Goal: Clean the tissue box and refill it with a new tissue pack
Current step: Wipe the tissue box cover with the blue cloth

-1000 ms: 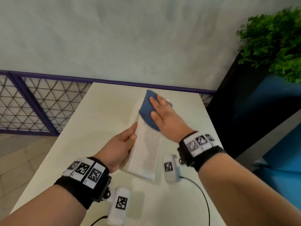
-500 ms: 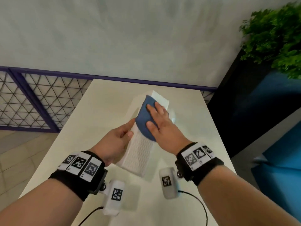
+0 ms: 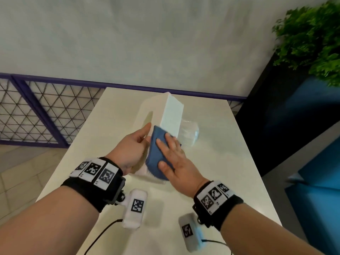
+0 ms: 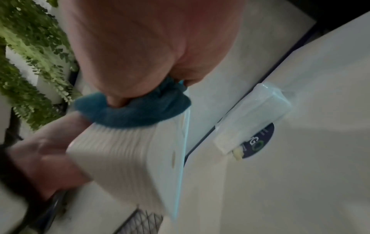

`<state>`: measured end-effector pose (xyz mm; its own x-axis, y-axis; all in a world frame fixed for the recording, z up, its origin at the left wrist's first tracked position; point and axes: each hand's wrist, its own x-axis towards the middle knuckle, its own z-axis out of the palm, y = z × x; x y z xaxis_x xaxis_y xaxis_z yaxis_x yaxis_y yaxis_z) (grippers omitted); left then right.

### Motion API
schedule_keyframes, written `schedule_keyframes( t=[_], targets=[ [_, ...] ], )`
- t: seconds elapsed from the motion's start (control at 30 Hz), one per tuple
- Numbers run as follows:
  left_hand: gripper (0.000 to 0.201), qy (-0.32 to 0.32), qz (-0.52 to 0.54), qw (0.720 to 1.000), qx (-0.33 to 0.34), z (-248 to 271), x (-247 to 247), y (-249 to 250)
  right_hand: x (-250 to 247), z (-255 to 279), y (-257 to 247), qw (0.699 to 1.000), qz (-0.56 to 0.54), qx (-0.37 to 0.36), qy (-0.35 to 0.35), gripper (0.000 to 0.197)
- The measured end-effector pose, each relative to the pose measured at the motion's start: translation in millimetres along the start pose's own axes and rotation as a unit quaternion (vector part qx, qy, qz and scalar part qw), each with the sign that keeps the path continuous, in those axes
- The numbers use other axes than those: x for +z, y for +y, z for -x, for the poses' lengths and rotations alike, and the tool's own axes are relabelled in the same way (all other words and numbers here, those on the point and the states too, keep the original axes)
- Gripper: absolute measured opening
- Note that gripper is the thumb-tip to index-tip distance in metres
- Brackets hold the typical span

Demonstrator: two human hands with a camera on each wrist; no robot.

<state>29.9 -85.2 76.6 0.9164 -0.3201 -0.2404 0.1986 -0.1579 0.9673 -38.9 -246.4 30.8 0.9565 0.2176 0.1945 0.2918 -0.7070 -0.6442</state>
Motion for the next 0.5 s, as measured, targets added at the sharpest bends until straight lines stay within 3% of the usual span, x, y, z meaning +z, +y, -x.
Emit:
schedule_keyframes(
  t=[0.13,0.23,0.3,0.4,0.43,0.5],
  targets=[
    [0.048,-0.046,-0.097,0.993,0.043,2,4,3,-29,-30,-1,0.98,-0.072,0.13,0.135,0.052],
    [0.048,-0.072,-0.135,0.987,0.05,5,2,3,-40,-40,-2,0.941,-0.107,0.266,0.178,0.052],
    [0.05,-0.088,-0.198,0.974,0.065,5,0,2,-40,-39,-2,0.9,-0.193,0.34,0.191,0.064],
    [0.051,-0.116,-0.287,0.948,0.072,4,-5,0,-39,-35,0,0.827,-0.337,0.397,0.213,0.111],
    [0.05,-0.128,-0.309,0.94,0.071,4,-7,-1,-42,-34,2,0.804,-0.363,0.415,0.224,0.119],
    [0.05,-0.152,-0.34,0.926,0.061,2,-10,-3,-46,-31,6,0.749,-0.43,0.442,0.244,0.106]
  ],
)
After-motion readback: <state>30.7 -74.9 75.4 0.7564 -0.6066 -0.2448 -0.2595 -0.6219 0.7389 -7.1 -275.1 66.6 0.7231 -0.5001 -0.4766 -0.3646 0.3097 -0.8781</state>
